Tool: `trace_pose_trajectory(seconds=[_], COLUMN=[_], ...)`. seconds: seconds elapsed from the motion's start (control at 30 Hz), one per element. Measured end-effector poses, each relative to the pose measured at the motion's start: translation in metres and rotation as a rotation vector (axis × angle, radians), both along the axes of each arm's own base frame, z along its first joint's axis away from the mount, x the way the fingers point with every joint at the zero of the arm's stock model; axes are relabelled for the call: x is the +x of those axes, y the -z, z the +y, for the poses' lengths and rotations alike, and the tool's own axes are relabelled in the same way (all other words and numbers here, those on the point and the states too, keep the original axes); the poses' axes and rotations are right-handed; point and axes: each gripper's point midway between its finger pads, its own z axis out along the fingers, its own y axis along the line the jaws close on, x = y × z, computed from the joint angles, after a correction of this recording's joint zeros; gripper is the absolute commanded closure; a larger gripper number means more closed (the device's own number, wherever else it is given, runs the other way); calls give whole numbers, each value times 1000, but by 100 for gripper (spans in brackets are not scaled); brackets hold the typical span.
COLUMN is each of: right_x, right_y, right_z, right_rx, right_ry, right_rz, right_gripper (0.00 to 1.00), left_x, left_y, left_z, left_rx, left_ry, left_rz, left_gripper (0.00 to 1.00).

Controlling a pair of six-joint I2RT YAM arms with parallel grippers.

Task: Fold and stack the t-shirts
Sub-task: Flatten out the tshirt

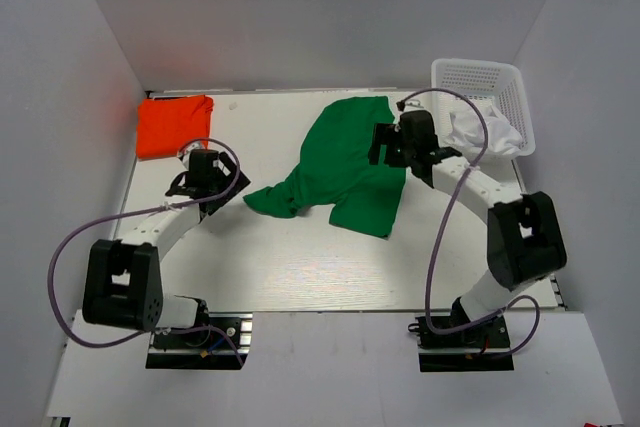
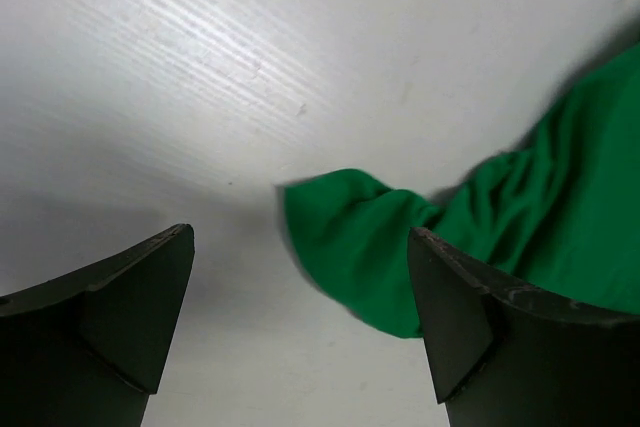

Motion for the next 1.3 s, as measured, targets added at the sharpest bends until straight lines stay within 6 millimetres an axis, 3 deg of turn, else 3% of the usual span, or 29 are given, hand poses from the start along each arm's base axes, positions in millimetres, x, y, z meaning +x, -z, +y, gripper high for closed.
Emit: trace_pose_trajectory(seconds=[0.17, 0.23, 0.43, 0.57, 0.67, 0.73, 0.8, 0.97, 1.17, 1.3], right_x=[-44, -57, -88, -104, -119, -127, -133, -151, -185, -189], right_y=[10, 16, 22, 35, 46, 51, 54, 64, 83, 96], right_z=[-9, -13, -24, -32, -40, -43, -43, -32, -6, -1], right_rx=[19, 14, 7, -24, -55, -68, -72, -53, -24, -30], right_ry=[-26, -22, -14, 0, 14, 17, 15, -26, -152, -148], right_rz=[49, 79, 121, 166, 210, 231, 242, 286, 370, 388], right_gripper=[10, 10, 10, 10, 10, 10, 10, 10, 10, 10], left_x=[-12, -15, -6, 4, 8, 8, 6, 4, -8, -20], left_y=[48, 57, 60, 61, 63, 64, 67, 69, 69, 68], left_z=[2, 2, -10, -21, -32, -36, -40, -47, -44, -41], left_rx=[37, 43, 2, -29, -45, -54, -58, -61, -65, -58], left_ry=[16, 23, 69, 111, 143, 156, 169, 189, 183, 177], left_rz=[166, 197, 159, 122, 101, 90, 90, 87, 87, 97], left_gripper=[9, 14, 35, 43, 54, 71, 100, 100, 100, 100])
